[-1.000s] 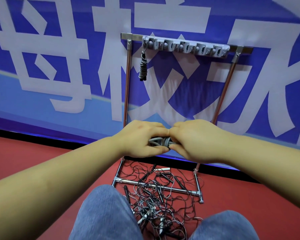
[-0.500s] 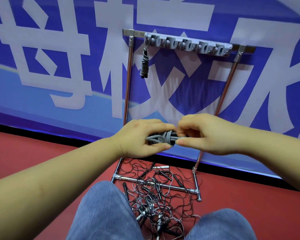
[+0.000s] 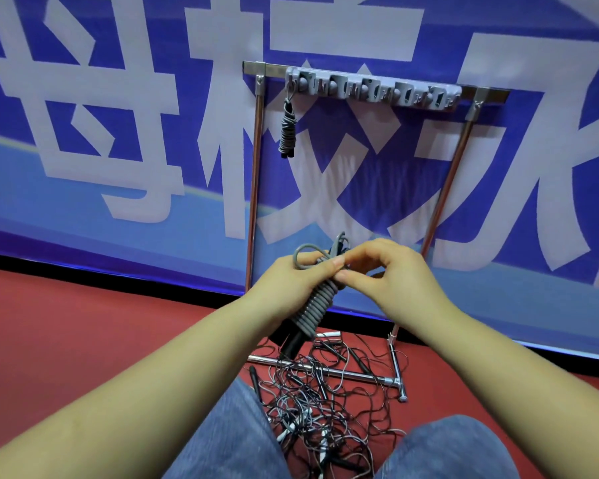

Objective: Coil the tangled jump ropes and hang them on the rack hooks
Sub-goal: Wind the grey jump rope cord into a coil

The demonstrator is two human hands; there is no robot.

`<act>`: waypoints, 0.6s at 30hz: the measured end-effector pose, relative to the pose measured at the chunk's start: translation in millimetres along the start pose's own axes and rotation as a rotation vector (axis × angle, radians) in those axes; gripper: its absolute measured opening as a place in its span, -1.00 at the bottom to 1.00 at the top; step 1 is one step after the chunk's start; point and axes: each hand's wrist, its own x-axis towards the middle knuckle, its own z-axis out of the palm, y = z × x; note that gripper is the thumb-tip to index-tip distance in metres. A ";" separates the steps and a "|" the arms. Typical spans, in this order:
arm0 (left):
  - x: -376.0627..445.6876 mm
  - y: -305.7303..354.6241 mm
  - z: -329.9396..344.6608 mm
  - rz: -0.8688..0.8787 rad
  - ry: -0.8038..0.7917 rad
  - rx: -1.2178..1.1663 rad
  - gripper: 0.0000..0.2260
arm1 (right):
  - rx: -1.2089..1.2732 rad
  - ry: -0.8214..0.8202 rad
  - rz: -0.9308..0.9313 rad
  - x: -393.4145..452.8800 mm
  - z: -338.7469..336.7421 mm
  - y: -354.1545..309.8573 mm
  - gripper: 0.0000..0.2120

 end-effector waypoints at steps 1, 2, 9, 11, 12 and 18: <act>0.9 2.3 -0.1 0.004 -0.031 0.000 -0.79 | 0.036 -0.011 0.030 2.7 -2.7 -1.4 -0.89; 0.5 5.0 -0.4 0.003 -0.078 -0.017 -0.78 | 0.065 -0.024 0.060 5.1 -5.7 -2.7 -0.89; -5.8 3.6 1.3 0.013 -0.230 -0.067 -0.74 | -0.009 0.046 0.032 1.7 -11.8 3.6 -0.87; -5.1 4.7 4.6 0.041 -0.206 -0.062 -0.72 | -0.075 0.165 -0.093 -3.4 -6.2 7.6 -0.98; -4.7 5.5 6.5 0.051 -0.196 -0.061 -0.71 | -0.107 0.242 -0.170 -4.5 -4.7 10.1 -0.92; -3.2 3.2 20.2 0.147 -0.126 -0.046 -0.66 | -0.242 0.387 -0.382 6.1 -8.2 22.1 -0.66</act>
